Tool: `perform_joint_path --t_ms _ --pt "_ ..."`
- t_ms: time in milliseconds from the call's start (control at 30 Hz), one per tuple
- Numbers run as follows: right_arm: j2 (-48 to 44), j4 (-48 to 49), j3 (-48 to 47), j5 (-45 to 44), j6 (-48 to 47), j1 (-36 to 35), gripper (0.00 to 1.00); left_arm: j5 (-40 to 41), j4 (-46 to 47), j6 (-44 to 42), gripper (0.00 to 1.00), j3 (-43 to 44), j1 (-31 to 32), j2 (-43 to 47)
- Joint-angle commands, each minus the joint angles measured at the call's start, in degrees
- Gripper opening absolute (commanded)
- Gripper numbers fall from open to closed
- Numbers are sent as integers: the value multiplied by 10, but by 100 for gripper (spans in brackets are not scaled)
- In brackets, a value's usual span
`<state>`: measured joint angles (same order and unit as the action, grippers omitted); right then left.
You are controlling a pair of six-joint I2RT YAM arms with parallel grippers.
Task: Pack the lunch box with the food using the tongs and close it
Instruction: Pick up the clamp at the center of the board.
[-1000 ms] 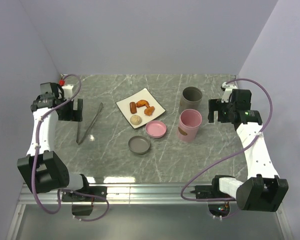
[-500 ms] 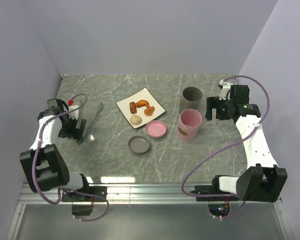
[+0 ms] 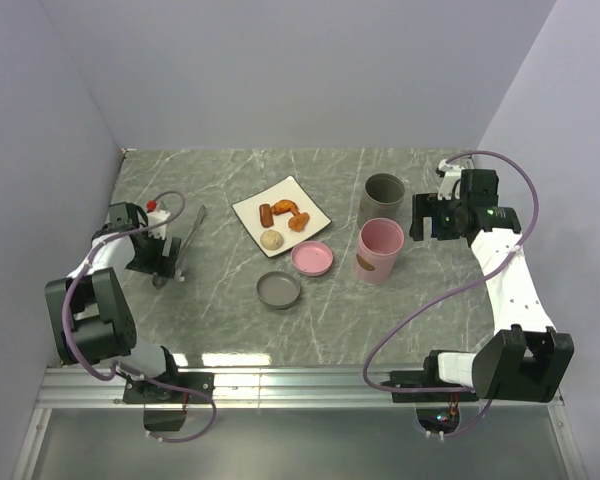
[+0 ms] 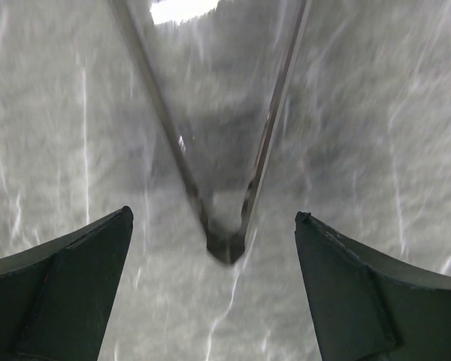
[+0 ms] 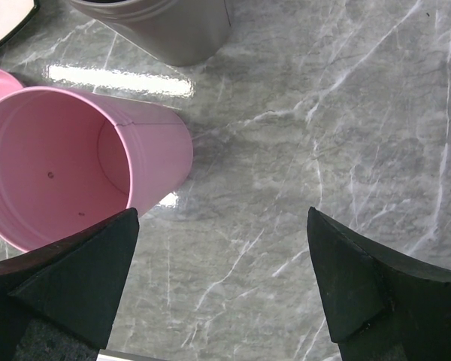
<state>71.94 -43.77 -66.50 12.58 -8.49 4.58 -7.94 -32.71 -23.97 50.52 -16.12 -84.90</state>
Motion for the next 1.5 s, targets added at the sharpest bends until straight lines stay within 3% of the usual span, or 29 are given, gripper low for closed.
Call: perform_joint_path --t_ms 0,433,1267,1467 --pt "-1 8 -21 6 -6 8 100 -16 68 21 93 0 21 -21" --pt "0 13 -21 8 -6 18 100 25 132 67 84 40 57 -115" --pt "0 10 -22 11 -4 19 100 37 143 81 83 80 68 -168" --pt "-7 7 -23 11 -5 20 100 20 121 88 69 86 69 -144"
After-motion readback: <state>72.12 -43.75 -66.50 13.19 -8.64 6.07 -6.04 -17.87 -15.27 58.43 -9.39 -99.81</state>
